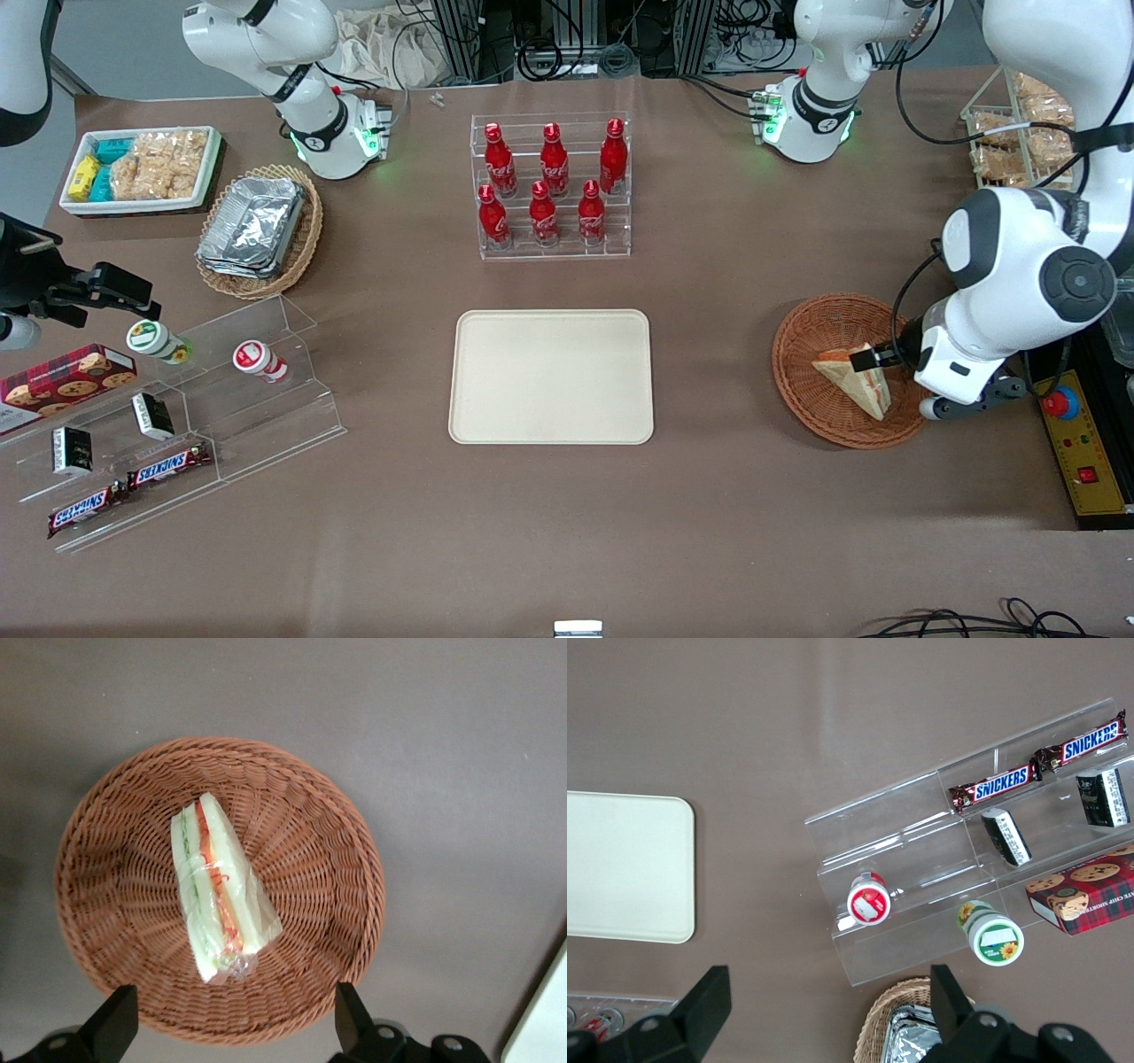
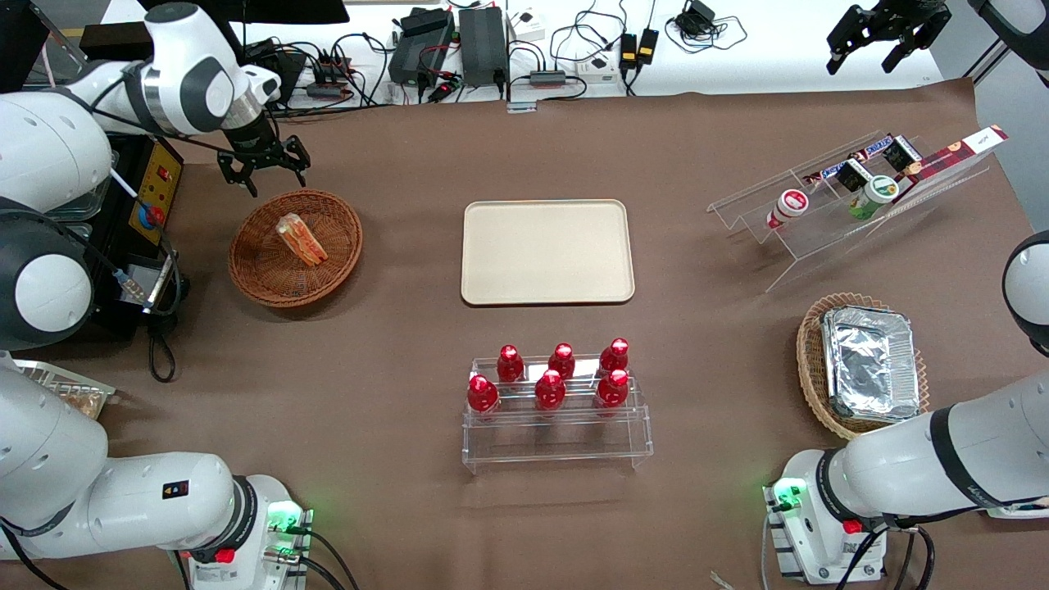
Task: Place sandwich from basket to tray
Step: 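Lower the open left gripper over the wrapped sandwich in the basket, then close the left gripper on the sandwich's wrapped edge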
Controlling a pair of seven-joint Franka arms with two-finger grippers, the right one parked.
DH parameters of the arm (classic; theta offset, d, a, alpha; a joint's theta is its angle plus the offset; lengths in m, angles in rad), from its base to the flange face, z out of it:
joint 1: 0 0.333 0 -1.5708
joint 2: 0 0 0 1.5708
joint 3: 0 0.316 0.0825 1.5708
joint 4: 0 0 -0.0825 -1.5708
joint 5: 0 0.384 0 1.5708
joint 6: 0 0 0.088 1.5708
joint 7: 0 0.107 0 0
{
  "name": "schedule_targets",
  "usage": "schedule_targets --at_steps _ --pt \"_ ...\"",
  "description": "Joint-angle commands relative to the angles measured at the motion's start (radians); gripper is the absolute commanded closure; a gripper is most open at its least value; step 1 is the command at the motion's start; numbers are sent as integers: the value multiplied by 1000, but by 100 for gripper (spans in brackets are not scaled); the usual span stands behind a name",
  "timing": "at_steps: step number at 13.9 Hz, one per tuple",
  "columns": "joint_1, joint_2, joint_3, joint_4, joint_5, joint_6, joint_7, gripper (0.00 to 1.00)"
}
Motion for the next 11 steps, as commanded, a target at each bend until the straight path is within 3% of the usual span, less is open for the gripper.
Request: schedule_targets --at_steps 1,5,11 --pt "11 2 -7 -72 8 88 -81 0" --pt "27 32 -1 -135 9 191 -138 0" --pt "47 70 9 -166 9 203 -138 0"
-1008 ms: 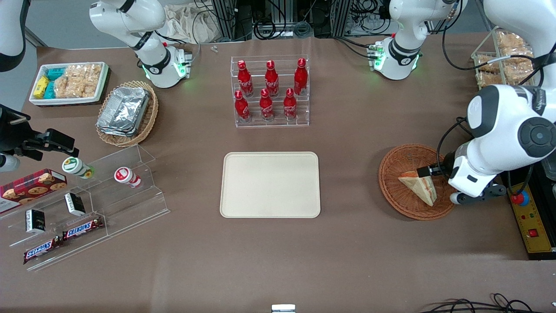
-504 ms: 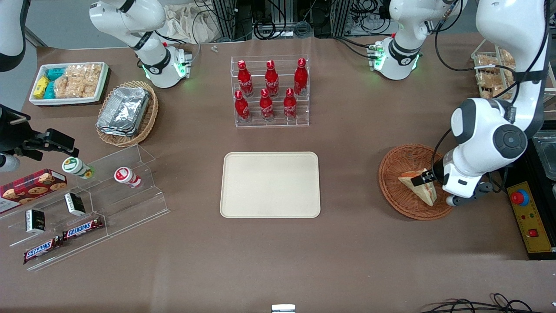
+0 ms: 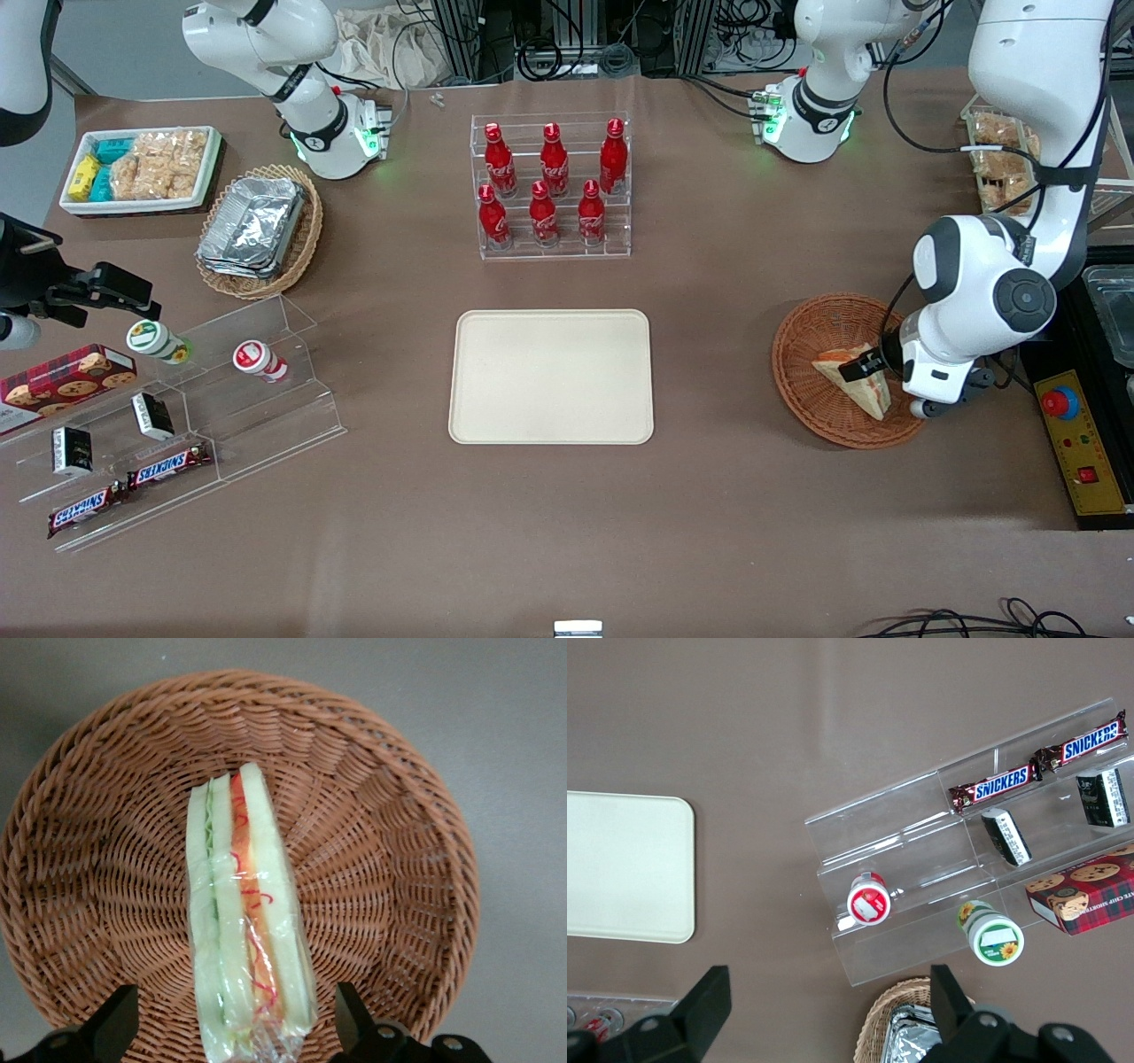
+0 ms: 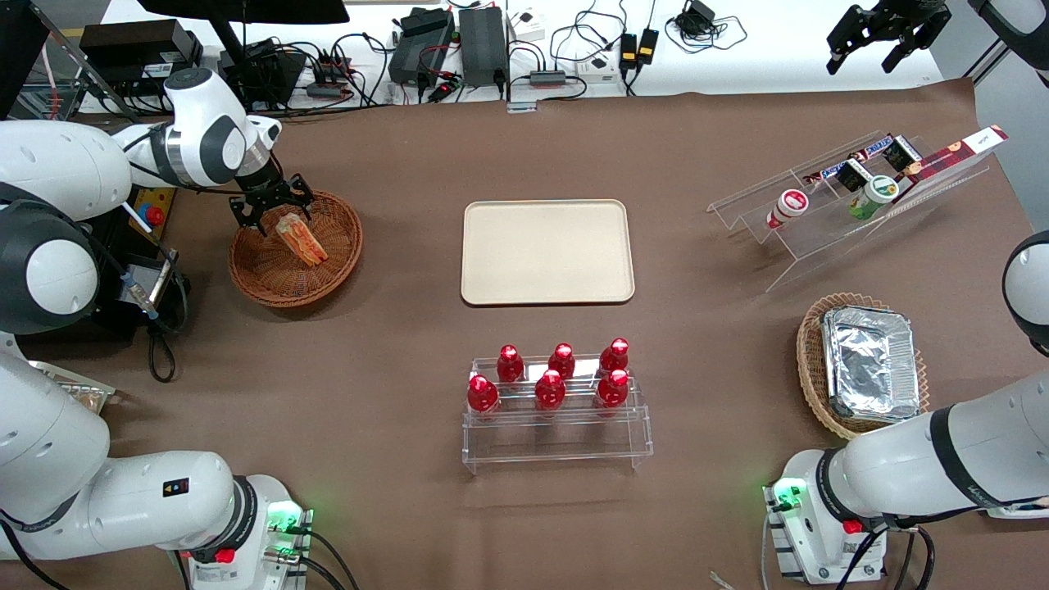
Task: Place sandwich from basket to tray
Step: 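Close the left gripper on the sandwich's wrapped edge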
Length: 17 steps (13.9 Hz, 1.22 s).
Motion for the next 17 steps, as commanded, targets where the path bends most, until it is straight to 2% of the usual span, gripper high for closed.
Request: schedule_targets --at_steps 1,8,9,10,11,12,17 --pt "18 16 -9 -17 9 25 -19 0" --pt "13 94 -9 -5 7 115 -223 0" --pt "12 95 -10 -3 7 120 -226 8" --pt "10 98 -10 -3 7 120 -229 42" --pt "9 97 -10 -3 9 120 -226 85" --pt "7 97 -10 -3 10 120 -224 100" --pt "9 62 -12 27 10 60 -215 100"
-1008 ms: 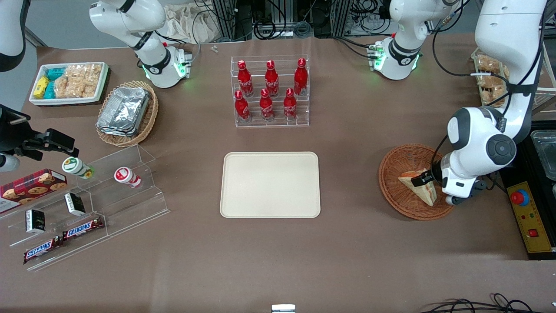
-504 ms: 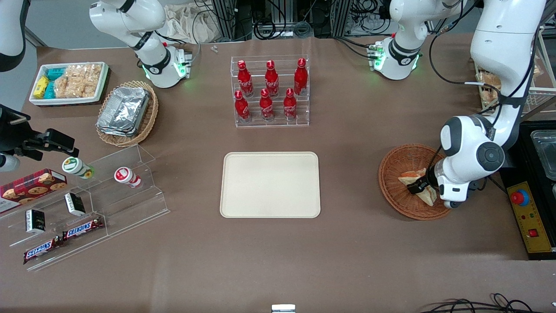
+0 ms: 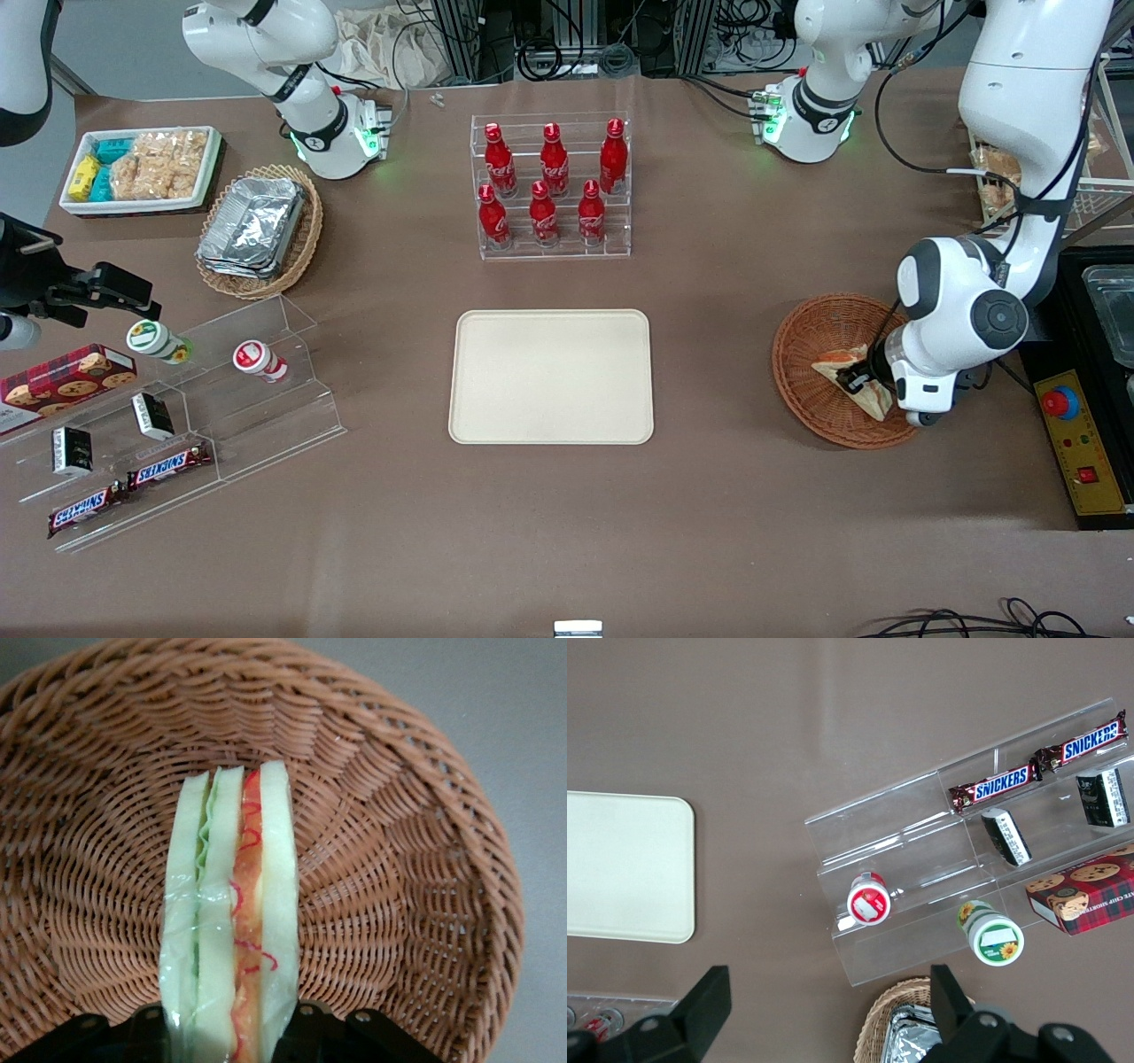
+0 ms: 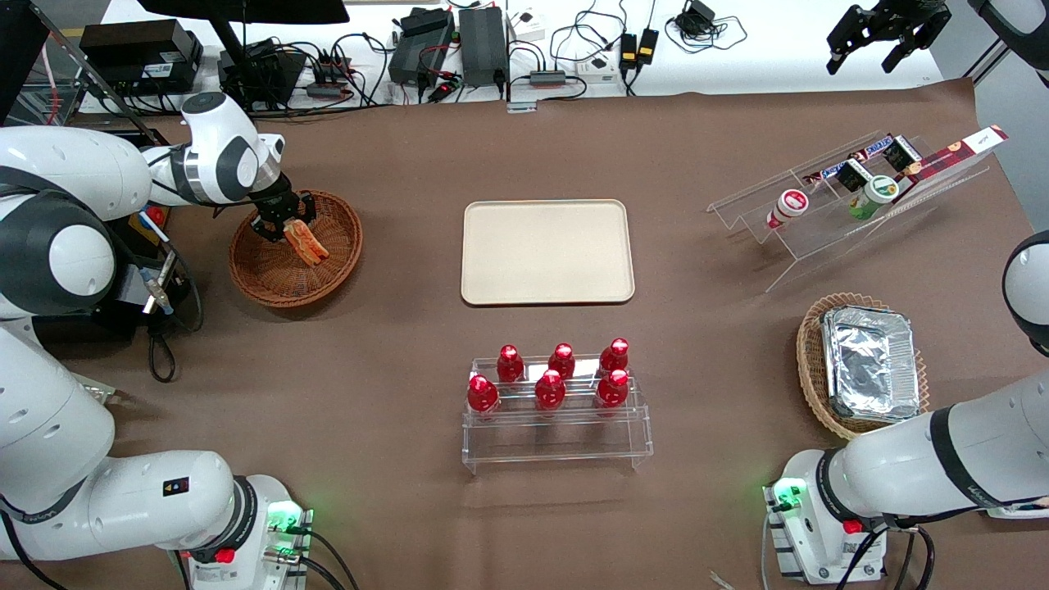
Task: Place sandwich from basket to tray
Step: 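Close the left gripper on the sandwich's wrapped edge, then lift the sandwich up out of the basket with the left gripper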
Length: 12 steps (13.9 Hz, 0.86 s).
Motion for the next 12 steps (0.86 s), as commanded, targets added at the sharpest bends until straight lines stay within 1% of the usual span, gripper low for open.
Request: schedule_targets --at_steps 1,3,5,8,9,11,12 --pt "2 -45 -7 41 12 -94 -12 100" --pt "-2 -76 -13 118 12 -223 -12 100" --pt "-4 -97 -26 240 12 -413 -12 100" --pt "-4 -90 -84 551 19 -764 -12 100" --pt "-4 -85 -102 637 18 -841 -11 100" --pt "-4 -91 -153 725 9 -926 5 100" --pt "-4 -86 -202 754 9 -932 24 100"
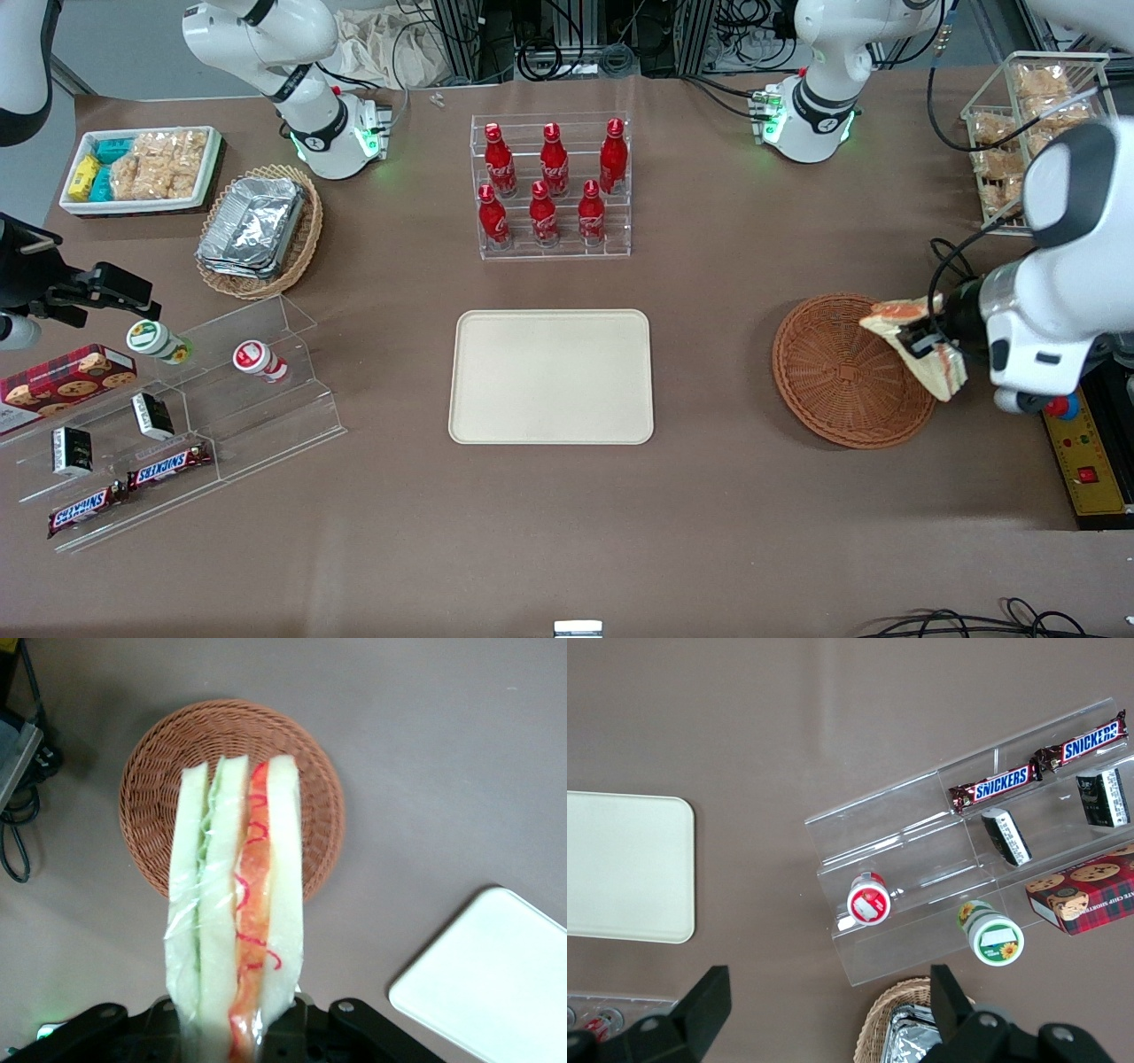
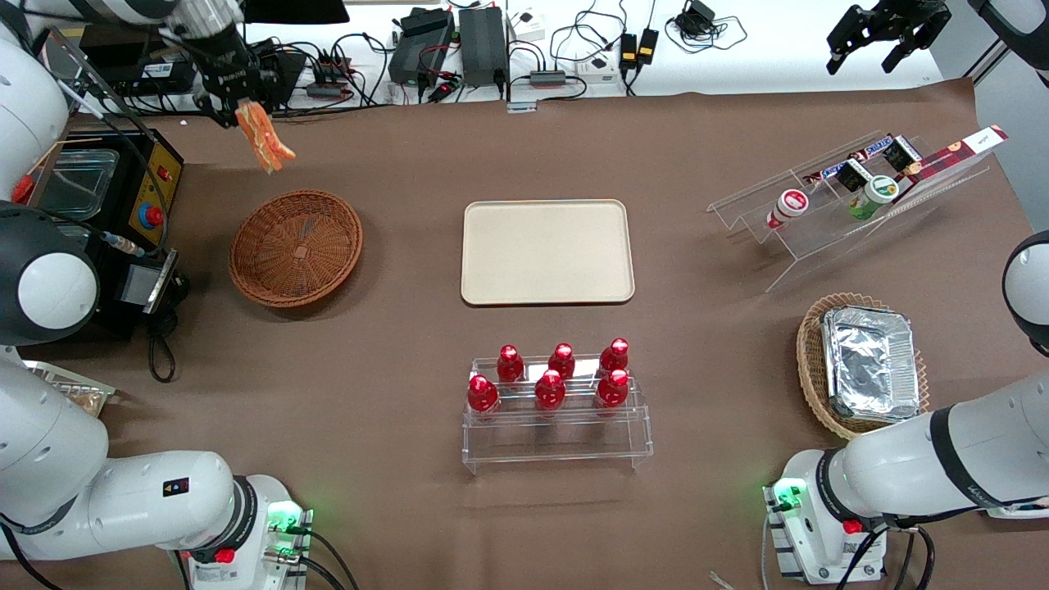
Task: Place sandwich from basket to tray
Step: 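Lift the sandwich up out of the basket with the left gripper, then carry the held sandwich over to the cream tray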
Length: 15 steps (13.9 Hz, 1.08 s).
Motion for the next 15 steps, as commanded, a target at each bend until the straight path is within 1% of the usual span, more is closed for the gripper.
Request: schedule_targets --at_steps 1,2,3,4,7,9,11,12,13,15 --pt "0 42 -111 91 6 -43 94 100" --pt "-1 51 -159 88 6 -42 186 100" --pt "-3 65 -205 81 6 -37 221 100" --pt "-23 92 -236 68 11 -28 207 100" --pt "-137 186 -244 30 14 113 197 100" --pt "-219 282 -242 24 34 196 123 100" --pt "-293 375 -241 24 133 288 23 100" --pt "-319 411 -241 24 187 303 -28 100" --pt "-336 438 -241 24 224 314 -54 100" --pt "-363 490 -241 24 245 377 -67 100"
